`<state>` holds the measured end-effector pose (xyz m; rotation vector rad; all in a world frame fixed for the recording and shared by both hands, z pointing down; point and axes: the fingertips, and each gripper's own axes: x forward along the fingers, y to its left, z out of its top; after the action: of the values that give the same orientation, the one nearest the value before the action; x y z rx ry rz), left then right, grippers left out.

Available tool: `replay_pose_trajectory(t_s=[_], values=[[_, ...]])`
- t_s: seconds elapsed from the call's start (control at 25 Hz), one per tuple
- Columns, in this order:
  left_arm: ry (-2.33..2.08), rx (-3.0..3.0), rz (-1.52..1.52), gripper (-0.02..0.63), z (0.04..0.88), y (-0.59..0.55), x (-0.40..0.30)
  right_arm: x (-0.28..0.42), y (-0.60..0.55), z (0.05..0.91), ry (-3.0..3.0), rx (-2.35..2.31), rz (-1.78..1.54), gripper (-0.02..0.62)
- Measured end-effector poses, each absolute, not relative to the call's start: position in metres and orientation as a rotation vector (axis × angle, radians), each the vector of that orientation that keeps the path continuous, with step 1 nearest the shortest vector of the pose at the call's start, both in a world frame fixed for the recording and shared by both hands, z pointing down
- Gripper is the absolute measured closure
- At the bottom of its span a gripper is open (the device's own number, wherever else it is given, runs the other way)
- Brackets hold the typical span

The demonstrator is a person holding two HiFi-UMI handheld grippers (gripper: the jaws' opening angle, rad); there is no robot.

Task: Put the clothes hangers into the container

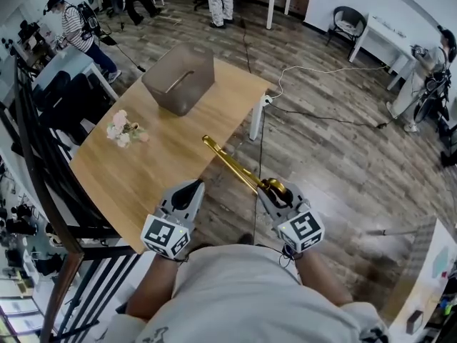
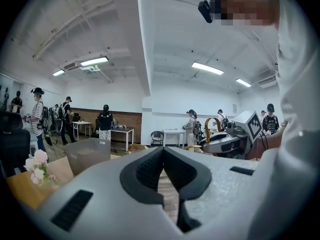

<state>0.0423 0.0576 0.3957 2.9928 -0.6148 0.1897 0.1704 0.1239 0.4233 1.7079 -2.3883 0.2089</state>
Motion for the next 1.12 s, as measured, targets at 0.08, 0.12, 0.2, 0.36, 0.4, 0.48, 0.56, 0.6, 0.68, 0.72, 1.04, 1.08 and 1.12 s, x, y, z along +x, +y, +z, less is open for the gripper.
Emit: replay_pose_trajectory(t_s=[0.08, 0.12, 0.2, 0.36, 0.4, 0.48, 0.56, 0.6, 0.68, 0.72, 1.04, 1.08, 1.12], values=[[-0.617, 2.990, 0.196, 0.600, 0.398, 0.056, 0.049, 0.177, 0.121, 0.424, -2.392, 1.706, 0.204, 0.520], [-0.620, 2.987, 0.199, 0.600, 0.399, 0.054, 0.051, 0.180, 0.119, 0.425, -2.394, 1.703, 0.202, 0.520], [-0.624, 2.980, 0.202, 0.600, 0.400, 0.050, 0.056, 0.184, 0.113, 0.425, -2.401, 1.692, 0.197, 0.520], [-0.623, 2.982, 0.206, 0.600, 0.399, 0.038, 0.061, 0.188, 0.093, 0.413, -2.423, 1.684, 0.161, 0.520], [-0.623, 2.981, 0.205, 0.600, 0.399, 0.033, 0.061, 0.189, 0.087, 0.409, -2.425, 1.687, 0.152, 0.520], [-0.626, 2.977, 0.200, 0.600, 0.401, 0.024, 0.062, 0.190, 0.076, 0.406, -2.420, 1.695, 0.150, 0.520], [-0.631, 2.976, 0.193, 0.600, 0.402, 0.014, 0.062, 0.189, 0.066, 0.405, -2.418, 1.694, 0.151, 0.520], [-0.631, 2.978, 0.189, 0.600, 0.402, 0.008, 0.062, 0.189, 0.061, 0.405, -2.418, 1.689, 0.145, 0.520], [-0.627, 2.983, 0.179, 0.600, 0.400, -0.006, 0.061, 0.186, 0.046, 0.403, -2.412, 1.674, 0.126, 0.520], [-0.625, 2.984, 0.175, 0.600, 0.399, -0.013, 0.059, 0.184, 0.037, 0.402, -2.408, 1.666, 0.118, 0.520], [-0.675, 2.968, 0.144, 0.600, 0.393, -0.083, 0.024, 0.157, -0.040, 0.399, -2.384, 1.615, 0.116, 0.520], [-0.678, 2.966, 0.141, 0.600, 0.392, -0.091, 0.018, 0.153, -0.050, 0.399, -2.375, 1.608, 0.114, 0.520], [-0.679, 2.964, 0.139, 0.600, 0.392, -0.099, 0.012, 0.149, -0.059, 0.400, -2.365, 1.601, 0.111, 0.520]])
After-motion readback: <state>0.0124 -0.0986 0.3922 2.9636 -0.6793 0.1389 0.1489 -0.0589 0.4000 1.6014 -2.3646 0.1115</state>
